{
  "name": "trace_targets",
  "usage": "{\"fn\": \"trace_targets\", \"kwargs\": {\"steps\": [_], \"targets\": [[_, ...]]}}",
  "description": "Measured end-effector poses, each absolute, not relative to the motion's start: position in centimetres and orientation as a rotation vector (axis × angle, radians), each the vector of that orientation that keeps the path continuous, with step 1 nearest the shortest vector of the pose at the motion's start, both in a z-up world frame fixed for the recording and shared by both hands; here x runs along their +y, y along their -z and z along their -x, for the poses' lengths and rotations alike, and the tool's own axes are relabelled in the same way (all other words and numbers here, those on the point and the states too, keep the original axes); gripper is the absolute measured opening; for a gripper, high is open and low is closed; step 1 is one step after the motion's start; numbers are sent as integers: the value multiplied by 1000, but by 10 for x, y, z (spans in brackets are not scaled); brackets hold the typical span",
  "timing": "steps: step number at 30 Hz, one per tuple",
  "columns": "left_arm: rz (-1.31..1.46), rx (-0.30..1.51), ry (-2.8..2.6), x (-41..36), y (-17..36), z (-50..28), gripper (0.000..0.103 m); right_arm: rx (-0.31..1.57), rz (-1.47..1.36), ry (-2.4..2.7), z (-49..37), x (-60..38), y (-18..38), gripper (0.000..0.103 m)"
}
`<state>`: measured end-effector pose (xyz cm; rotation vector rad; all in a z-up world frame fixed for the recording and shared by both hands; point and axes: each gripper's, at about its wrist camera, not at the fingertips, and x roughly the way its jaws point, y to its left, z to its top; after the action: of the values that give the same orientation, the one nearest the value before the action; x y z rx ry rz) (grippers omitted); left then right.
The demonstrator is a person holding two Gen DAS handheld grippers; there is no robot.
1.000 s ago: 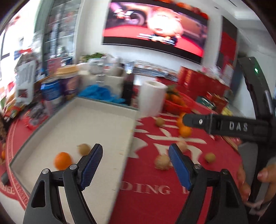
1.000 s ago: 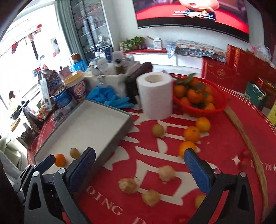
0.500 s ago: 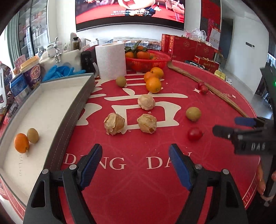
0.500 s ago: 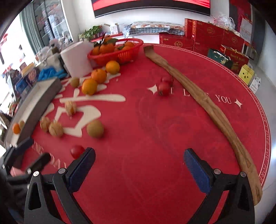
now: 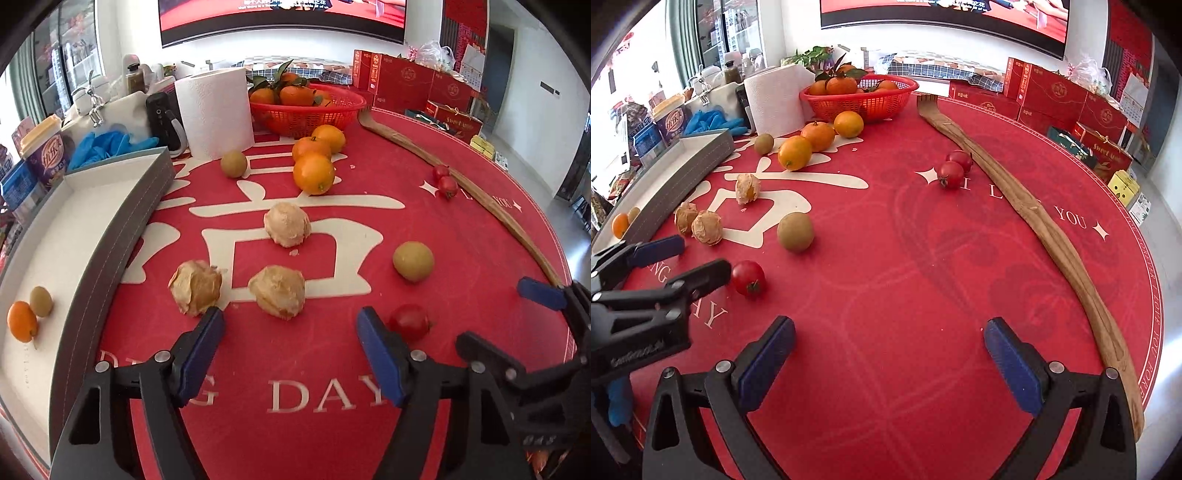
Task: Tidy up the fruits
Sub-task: 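Move both open grippers from the tray back over the table fruits, then grasp a husked physalis with the left gripper while the right gripper grasps a cherry tomato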
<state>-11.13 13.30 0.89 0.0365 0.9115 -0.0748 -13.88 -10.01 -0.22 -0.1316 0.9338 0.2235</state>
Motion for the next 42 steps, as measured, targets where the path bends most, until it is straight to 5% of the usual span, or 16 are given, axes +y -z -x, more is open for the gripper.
{"fn": "trace_targets", "kwargs": {"steps": [5,7,34,36,39,41,42], "targets": [[-30,910,51,130,-11,96,58,934,132,-224,139,-100,2,103],[-35,907,51,128,-13,96,27,934,132,-223,139,-100,2,103],[-1,867,-94,172,-12,141,28,928,253,-452,124,-28,5,103],[6,870,-94,173,-12,140,28,923,258,-450,123,-25,4,97],[-3,864,-102,171,-12,140,28,901,249,-442,124,-24,-2,64],[-9,861,-105,170,-12,141,27,887,237,-439,125,-26,-5,21],[-8,861,-107,170,-12,140,27,887,224,-438,125,-28,-5,21]]}}
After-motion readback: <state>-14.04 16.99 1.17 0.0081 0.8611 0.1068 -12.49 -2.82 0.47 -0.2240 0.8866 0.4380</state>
